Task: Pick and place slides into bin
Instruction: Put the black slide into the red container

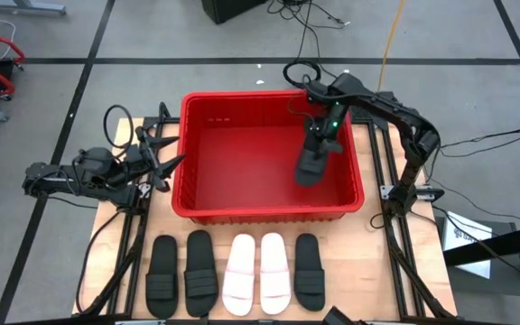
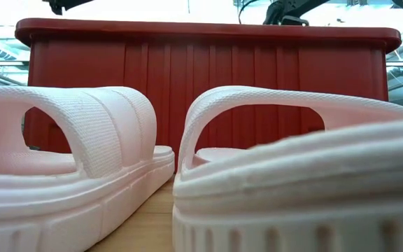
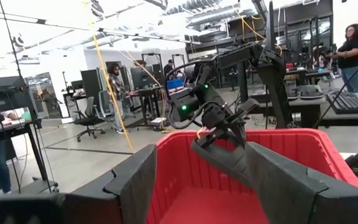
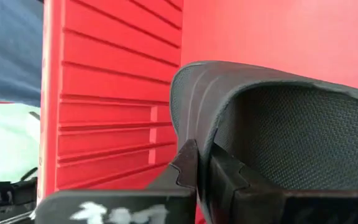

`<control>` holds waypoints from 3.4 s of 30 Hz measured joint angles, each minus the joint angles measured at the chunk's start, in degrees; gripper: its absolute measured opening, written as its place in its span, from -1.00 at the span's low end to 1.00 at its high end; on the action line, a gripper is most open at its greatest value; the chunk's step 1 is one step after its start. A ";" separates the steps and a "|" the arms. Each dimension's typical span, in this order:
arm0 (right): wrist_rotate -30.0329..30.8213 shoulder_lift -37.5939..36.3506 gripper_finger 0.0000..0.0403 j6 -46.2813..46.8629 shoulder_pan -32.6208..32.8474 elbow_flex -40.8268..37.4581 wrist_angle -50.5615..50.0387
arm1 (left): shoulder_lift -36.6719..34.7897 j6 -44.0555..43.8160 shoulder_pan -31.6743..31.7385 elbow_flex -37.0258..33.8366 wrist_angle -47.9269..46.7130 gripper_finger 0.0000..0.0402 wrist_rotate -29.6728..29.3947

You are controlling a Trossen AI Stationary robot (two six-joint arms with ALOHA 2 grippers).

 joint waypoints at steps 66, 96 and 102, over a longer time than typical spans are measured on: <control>7.57 0.02 -0.54 5.62 9.38 -20.69 3.63 | 0.02 1.77 0.00 -0.02 -0.12 0.25 0.02; 18.48 0.02 0.20 8.61 9.26 -20.64 13.75 | 0.02 1.87 0.00 -0.02 -0.14 0.25 0.00; 25.80 0.02 0.17 8.84 9.06 -20.62 14.62 | 0.02 1.85 0.00 0.00 -0.14 0.25 0.00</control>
